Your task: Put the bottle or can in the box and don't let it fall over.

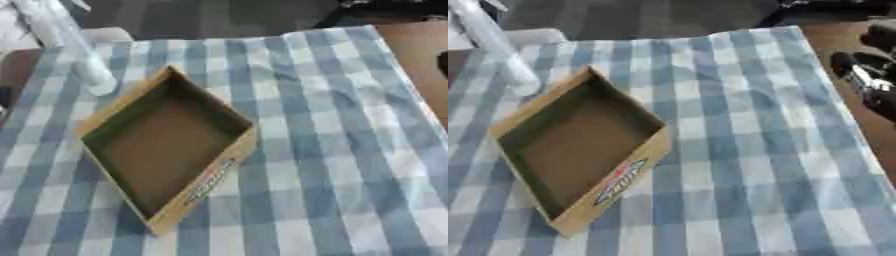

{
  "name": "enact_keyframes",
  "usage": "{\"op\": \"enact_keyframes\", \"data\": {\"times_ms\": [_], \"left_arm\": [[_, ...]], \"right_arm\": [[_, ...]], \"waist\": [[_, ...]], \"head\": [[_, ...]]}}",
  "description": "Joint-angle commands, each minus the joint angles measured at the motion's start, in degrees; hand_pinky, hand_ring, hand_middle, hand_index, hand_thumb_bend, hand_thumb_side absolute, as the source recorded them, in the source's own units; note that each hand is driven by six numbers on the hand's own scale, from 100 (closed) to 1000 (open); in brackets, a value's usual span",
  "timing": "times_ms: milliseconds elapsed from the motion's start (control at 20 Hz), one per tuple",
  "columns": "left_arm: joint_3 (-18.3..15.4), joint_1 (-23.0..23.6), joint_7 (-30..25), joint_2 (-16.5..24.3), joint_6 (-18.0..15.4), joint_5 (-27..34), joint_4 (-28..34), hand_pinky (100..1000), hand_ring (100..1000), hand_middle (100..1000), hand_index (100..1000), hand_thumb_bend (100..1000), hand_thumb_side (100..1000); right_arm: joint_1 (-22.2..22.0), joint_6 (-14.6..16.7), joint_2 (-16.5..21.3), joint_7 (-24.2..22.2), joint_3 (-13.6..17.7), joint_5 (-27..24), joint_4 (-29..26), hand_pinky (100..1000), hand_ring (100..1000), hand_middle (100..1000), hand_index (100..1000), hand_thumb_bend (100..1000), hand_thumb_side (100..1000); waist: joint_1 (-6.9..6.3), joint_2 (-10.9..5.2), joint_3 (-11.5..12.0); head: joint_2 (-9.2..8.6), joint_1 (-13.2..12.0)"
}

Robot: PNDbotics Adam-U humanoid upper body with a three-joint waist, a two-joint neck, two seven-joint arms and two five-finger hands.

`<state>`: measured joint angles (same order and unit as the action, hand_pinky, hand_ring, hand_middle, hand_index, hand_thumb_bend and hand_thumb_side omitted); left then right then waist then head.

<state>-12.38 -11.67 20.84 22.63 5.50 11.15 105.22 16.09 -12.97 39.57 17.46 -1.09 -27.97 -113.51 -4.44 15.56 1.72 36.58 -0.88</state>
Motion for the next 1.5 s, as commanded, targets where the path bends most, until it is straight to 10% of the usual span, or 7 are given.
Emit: {"op": "enact_keyframes", "data": {"times_ms": [50, 1500], "left_arm": [[-0.59, -0.42, 0.09, 1.92, 0.87, 0.19, 0.38, 976, 885, 797, 841, 602, 106], [3.14, -13.14, -4.04, 13.95, 1.86, -0.65, -26.59, 981, 898, 811, 848, 661, 183]], "right_arm": [[0.48, 0.1, 1.37, -0.15, 0.55, -0.02, -1.08, 956, 903, 894, 902, 411, 273], [0.73, -0.36, 1.4, -0.93, -0.33, -0.44, -1.08, 957, 901, 893, 904, 405, 281]], "waist": [[0.19, -1.33, -0.01], [-0.05, -1.97, -0.85]], "head": [[-0.67, 0.08], [-0.05, -0.06]]}}
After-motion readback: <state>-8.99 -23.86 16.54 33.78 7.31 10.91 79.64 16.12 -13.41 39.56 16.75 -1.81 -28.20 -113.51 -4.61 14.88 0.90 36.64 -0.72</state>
